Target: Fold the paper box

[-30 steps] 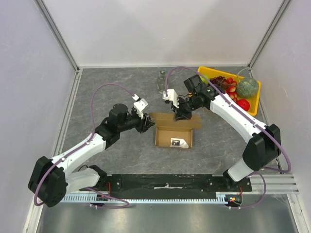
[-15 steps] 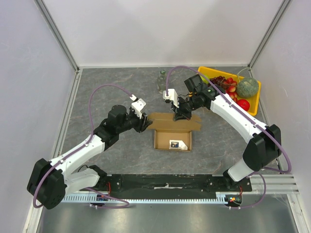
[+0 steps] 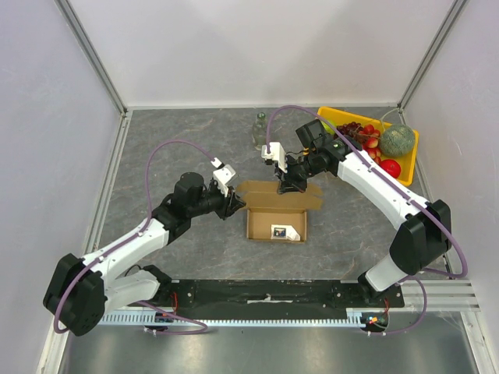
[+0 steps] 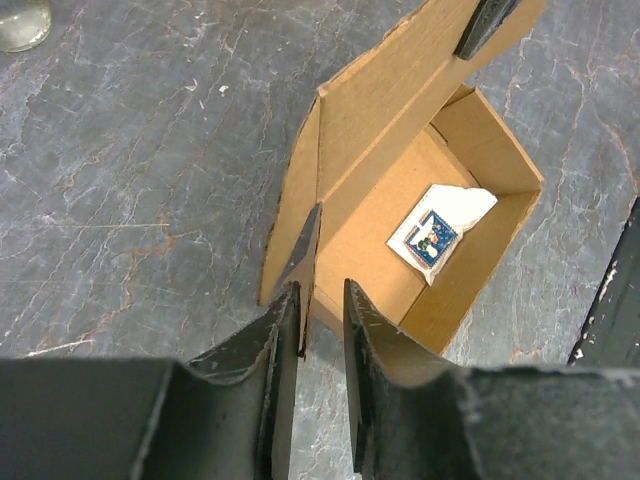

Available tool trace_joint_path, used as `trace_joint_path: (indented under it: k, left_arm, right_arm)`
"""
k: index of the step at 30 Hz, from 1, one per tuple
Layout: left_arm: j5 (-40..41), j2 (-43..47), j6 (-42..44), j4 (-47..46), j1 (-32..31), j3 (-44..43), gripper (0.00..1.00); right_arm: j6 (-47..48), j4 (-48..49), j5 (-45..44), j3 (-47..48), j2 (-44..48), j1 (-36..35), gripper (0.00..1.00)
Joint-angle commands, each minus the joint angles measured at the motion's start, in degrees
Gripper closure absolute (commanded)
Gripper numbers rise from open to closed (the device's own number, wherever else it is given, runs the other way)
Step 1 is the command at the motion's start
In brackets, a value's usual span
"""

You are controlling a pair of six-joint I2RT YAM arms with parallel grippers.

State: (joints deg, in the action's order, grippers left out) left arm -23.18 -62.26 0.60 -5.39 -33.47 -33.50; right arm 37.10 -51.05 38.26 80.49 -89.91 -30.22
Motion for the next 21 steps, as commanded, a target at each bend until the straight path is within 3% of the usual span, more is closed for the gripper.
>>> trace_joint_path:
  k: [1, 8, 12, 14, 15, 16, 21]
  left_arm:
    - [-2.05, -0.32, -2.36, -3.14, 0.16, 0.19, 0.71]
    - [0.50, -1.11, -3.06, -4.19, 0.16, 0.18, 0.79]
    - [1.56, -1.55, -3.15, -4.11, 0.16, 0.10, 0.91]
    - [1.91, -1.46, -3.41, -4.02, 0.08, 0.27, 0.97]
    - [2.26, -1.46, -3.50, -3.93, 0.16, 0.27, 0.98]
    - [2.61, -1.46, -3.59, -3.84, 0.16, 0.27, 0.98]
    - [4.72, -0.58, -3.77, -3.84, 0.08, 1.06, 0.98]
  right_arm:
    - [-0.71, 1.65, 1.99, 0.20, 1.58, 0.16, 1.00]
    - [-1.42, 2.09, 2.26, 0.02, 1.40, 0.25, 1.00]
    - [-2.21, 3.14, 2.52, -0.59, 1.84, 0.16, 0.98]
    - [-3.08, 4.28, 2.43, -1.12, 2.19, 0.16, 0.82]
    - [-3.70, 5.25, 2.35, -1.47, 2.72, 0.16, 0.62]
    - [-4.57, 6.56, 2.17, -2.17, 3.33, 0.16, 0.54]
    - [-12.48, 19.82, -6.94, -9.45, 9.91, 0.16, 0.43]
